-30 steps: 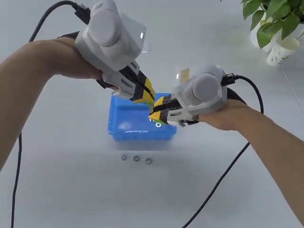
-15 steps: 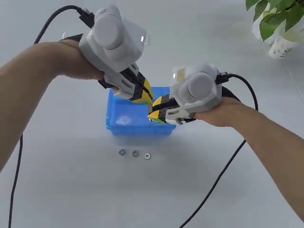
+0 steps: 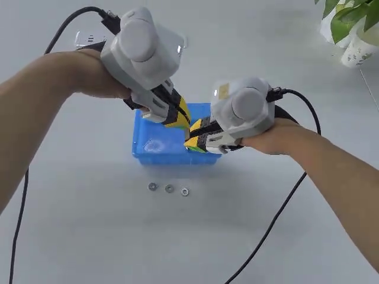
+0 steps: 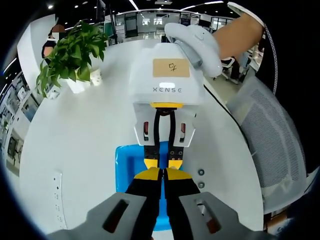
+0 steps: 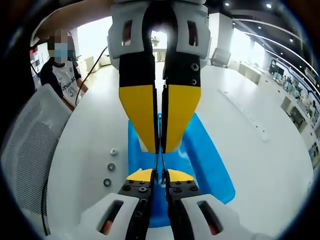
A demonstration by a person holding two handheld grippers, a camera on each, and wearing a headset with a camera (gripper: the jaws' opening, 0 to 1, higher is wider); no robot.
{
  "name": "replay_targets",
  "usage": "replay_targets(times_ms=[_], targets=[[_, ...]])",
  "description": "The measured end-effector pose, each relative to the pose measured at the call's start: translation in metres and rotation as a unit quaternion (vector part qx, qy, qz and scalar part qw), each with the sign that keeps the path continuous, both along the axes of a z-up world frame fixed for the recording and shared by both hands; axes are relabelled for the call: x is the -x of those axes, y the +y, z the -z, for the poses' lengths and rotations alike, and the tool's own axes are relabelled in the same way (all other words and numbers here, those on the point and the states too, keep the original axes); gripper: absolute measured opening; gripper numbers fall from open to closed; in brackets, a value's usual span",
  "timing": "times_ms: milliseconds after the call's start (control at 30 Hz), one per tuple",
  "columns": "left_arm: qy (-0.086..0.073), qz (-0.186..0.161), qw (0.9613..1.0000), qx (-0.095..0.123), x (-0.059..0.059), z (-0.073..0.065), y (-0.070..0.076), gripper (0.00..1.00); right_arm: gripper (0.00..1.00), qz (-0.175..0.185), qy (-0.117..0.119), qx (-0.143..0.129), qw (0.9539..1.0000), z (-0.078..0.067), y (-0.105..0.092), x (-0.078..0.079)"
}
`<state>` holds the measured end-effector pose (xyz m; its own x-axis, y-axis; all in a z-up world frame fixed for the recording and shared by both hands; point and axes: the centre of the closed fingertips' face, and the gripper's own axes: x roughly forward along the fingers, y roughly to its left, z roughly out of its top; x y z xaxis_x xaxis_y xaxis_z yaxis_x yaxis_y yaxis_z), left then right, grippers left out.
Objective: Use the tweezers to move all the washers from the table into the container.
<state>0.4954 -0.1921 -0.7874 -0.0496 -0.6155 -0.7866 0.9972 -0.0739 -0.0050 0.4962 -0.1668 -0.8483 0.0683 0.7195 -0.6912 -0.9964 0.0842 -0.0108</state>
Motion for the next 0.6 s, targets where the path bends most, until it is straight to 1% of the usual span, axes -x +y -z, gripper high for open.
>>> replay_targets(times_ms=[267,600], targets=[[0.002,0.002,1.0,-0.003,0.0003,0.0039,0.0003,0.04,0.1,-0.001,0.005,0.003,1.0,0.0041,-0.0007,-0.0002],[0.001,0.006,1.0,-0.003,0.0016,0.0012,-0.0003,0.04,0.1,-0.002,0.003,0.002,1.0,0.0027,-0.0009,-0.0008]])
